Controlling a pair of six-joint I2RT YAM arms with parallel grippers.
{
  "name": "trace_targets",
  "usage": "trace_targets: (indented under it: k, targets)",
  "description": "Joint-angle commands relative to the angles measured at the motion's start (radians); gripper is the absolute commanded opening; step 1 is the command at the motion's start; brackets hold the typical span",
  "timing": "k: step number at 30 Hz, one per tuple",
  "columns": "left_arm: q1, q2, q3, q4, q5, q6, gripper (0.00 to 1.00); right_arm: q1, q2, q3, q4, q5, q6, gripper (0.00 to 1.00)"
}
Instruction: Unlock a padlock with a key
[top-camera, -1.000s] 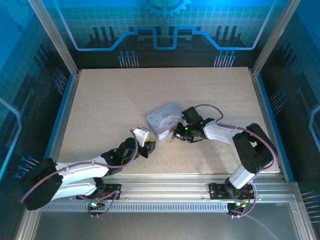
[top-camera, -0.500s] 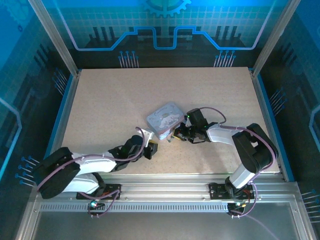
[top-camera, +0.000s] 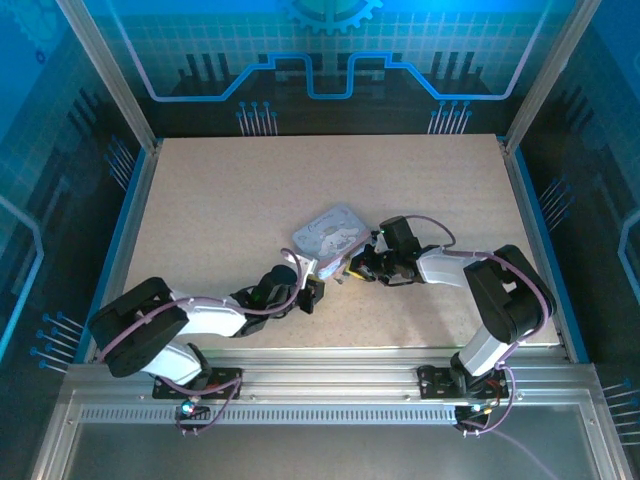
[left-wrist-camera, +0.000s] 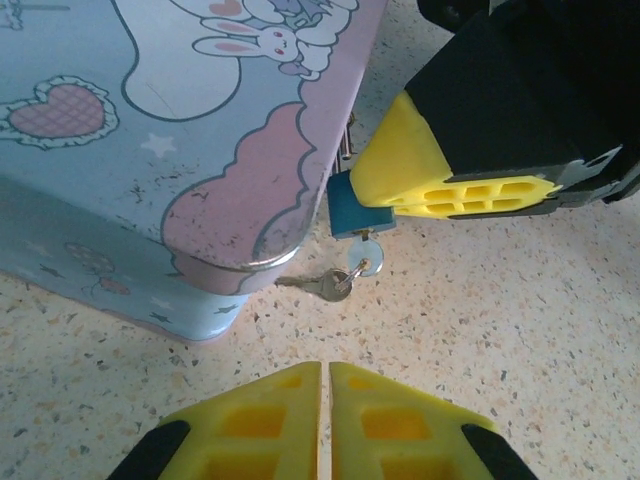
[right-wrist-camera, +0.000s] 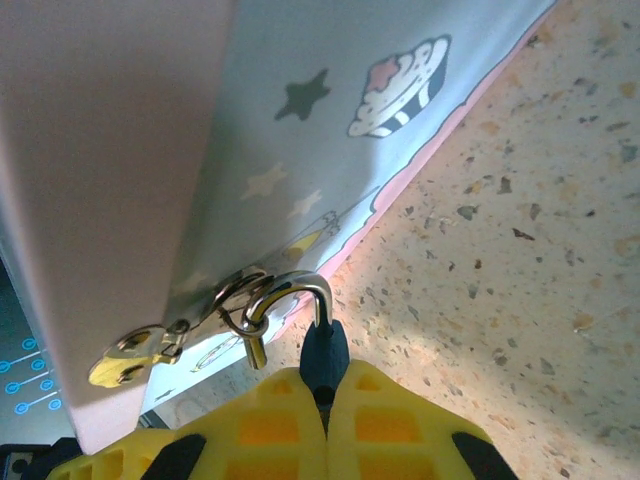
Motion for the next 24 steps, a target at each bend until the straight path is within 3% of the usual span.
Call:
trace_targets:
  k: [1, 5, 15, 24]
  targets:
    - [0.015, 0.028, 0.018, 0.067, 0.021, -0.029, 0.10, -0.020, -0.007, 0.020, -0.136, 0.062, -0.007, 0.00]
    - [0.023, 0.045, 0.014, 0.093, 0.029, -0.033, 0.09, -0.012, -0.036, 0.070, -0.291, 0.152, -0.024, 0.00]
    - [0.025, 0.058, 0.011, 0.116, 0.035, -0.029, 0.08, 0.037, -0.059, 0.164, -0.411, 0.240, -0.008, 0.00]
    - [0.027, 0.033, -0.016, 0.122, 0.033, -0.025, 0.08, 0.076, -0.050, 0.165, -0.385, 0.317, 0.077, 0.00]
